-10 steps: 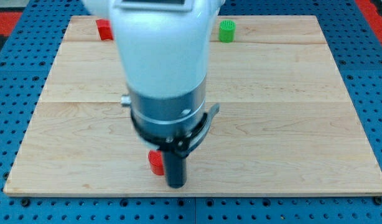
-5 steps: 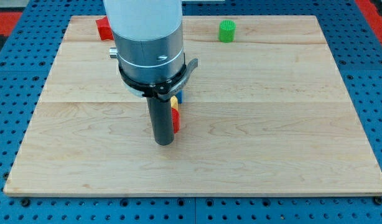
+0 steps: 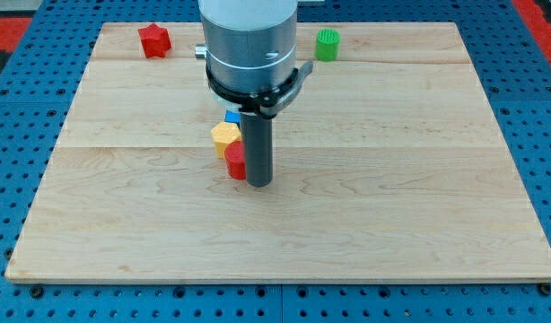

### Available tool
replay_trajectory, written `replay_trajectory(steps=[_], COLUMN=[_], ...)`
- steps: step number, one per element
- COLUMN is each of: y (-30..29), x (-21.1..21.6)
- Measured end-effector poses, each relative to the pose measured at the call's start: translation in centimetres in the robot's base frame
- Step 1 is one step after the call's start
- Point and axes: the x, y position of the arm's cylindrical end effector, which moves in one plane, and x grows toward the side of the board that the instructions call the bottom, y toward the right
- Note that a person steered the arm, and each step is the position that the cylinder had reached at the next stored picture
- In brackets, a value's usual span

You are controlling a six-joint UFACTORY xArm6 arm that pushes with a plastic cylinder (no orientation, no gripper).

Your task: Push the red circle into red star

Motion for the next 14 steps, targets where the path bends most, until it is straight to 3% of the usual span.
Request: replay_trajectory(steps=[2, 3, 5, 7, 10, 12, 14], y=[-11.6, -12.6, -10.3, -5.3, -6.2, -13.1, -13.3], x=[-3.5, -4.9, -12.6, -12.4, -22.6, -22.8, -26.3])
